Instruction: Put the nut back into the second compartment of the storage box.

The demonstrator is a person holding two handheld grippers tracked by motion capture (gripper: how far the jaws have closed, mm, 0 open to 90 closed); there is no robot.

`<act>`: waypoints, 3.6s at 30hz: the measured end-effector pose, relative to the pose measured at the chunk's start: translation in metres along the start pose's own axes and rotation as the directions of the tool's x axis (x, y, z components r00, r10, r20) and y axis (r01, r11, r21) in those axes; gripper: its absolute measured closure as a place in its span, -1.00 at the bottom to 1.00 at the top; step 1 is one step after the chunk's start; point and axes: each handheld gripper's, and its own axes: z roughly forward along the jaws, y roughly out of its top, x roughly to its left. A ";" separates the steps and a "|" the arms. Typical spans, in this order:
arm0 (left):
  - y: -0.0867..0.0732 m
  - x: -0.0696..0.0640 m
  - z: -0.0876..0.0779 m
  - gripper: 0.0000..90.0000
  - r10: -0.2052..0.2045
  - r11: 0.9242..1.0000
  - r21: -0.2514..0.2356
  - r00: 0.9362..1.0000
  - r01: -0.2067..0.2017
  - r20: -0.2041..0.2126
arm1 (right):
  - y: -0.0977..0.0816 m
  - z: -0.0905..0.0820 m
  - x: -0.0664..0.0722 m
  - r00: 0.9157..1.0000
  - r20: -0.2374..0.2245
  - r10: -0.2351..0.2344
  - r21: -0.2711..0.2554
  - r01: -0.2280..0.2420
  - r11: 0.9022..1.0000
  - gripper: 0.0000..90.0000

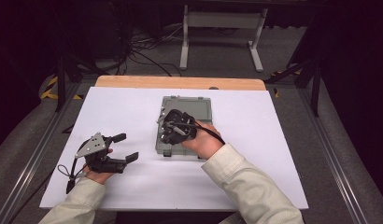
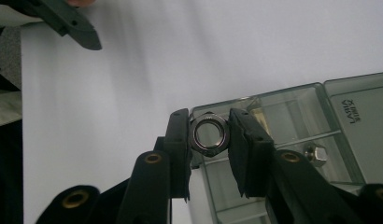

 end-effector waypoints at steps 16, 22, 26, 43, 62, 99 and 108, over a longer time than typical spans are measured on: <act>0.000 0.000 0.000 -0.76 0.000 1.000 0.000 1.000 0.000 0.000 | -0.003 0.004 -0.033 0.995 0.049 0.082 -0.008 -0.081 0.997 0.55; 0.000 0.000 0.000 -0.76 -0.003 1.000 0.004 1.000 0.003 0.003 | -0.009 0.009 -0.050 0.989 0.075 0.127 -0.016 -0.126 0.992 0.55; 0.000 0.001 0.000 -0.76 -0.002 1.000 0.000 1.000 0.002 -0.001 | -0.012 0.016 -0.057 0.986 0.081 0.144 -0.007 -0.144 0.990 0.55; 0.000 0.001 0.000 -0.76 -0.002 1.000 0.003 1.000 0.002 0.001 | -0.025 0.038 -0.072 0.977 0.092 0.191 0.048 -0.196 0.979 0.55; 0.000 0.001 0.000 -0.76 -0.003 1.000 0.003 1.000 0.003 0.001 | -0.035 0.051 -0.078 0.972 0.088 0.218 0.077 -0.225 0.971 0.55; -0.001 0.001 0.000 -0.76 -0.005 1.000 0.003 1.000 0.005 0.002 | -0.037 0.061 -0.078 0.970 0.094 0.225 0.113 -0.234 0.966 0.46; -0.001 0.001 0.001 -0.76 -0.008 1.000 0.005 1.000 0.008 0.011 | -0.032 0.042 -0.070 0.969 0.134 0.207 0.052 -0.216 0.975 0.25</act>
